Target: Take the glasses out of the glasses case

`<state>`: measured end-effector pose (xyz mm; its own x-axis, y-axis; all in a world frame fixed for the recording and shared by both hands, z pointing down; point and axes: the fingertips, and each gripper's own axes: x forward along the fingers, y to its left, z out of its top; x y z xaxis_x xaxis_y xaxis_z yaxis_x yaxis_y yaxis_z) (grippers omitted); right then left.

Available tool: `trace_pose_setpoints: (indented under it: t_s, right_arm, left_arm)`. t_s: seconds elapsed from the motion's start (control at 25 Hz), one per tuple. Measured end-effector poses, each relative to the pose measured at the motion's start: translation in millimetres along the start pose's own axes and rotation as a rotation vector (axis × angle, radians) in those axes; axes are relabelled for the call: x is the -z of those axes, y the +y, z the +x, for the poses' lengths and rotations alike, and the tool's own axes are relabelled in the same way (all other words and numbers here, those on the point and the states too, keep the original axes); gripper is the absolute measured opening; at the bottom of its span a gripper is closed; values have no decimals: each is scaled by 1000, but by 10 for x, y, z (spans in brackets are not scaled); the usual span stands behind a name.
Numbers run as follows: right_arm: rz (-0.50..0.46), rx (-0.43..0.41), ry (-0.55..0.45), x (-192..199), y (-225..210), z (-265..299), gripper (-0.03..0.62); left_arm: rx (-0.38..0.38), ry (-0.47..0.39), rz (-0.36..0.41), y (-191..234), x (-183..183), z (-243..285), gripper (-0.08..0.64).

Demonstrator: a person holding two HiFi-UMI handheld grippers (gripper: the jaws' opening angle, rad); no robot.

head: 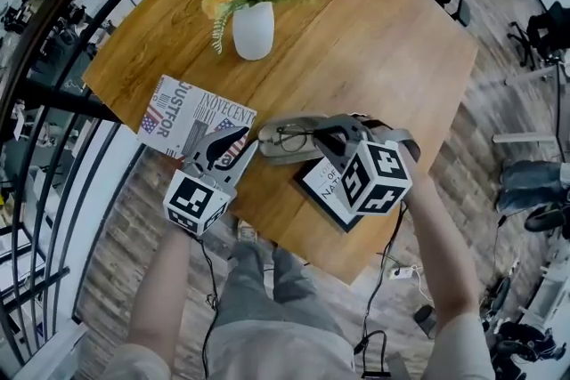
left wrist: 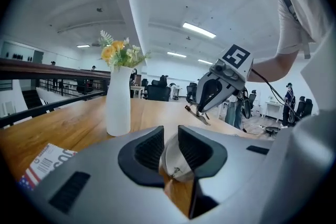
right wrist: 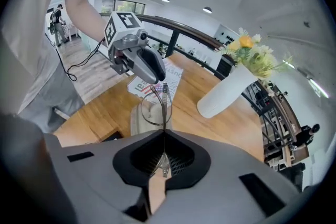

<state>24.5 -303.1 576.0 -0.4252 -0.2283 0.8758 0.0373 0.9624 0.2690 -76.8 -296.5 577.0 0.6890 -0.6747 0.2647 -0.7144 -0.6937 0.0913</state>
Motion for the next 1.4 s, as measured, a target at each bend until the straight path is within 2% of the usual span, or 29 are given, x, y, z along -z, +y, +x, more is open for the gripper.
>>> trace_pose_setpoints:
  t_s: [0.12,0.28,0.52,0.68,0.92,1.12,1.4]
  right_arm:
    - [60,86,-35,-35,-144,-286,31]
    - [186,215,-120,-176,-361,-813,31]
    - [363,429,-315,-545,-630,-1784,31]
    - [430,573,-433,-816,-715,-2510,31]
    - [485,731,-650,-1180,-539,-3659,31]
    - [515,829,-753,-1329,-314,-4264,31]
    - [565,957,-878,-1334,47,-4831,31]
  left_arm:
    - [-3,-32,26,-44,-246,-75,98]
    - [-20,-73,65,-114,-697,-237,86]
    - [-71,-161,136,-191,-1574,-580,51]
    - [-109,-225,191,-296,-2217,-850,49]
    - [-194,-312,250,-567,-3065,-1429,40]
    - [-252,-348,329,-742,-3427,-1803,33]
    - [-325,-403,327,-924,-3627,-2257,26]
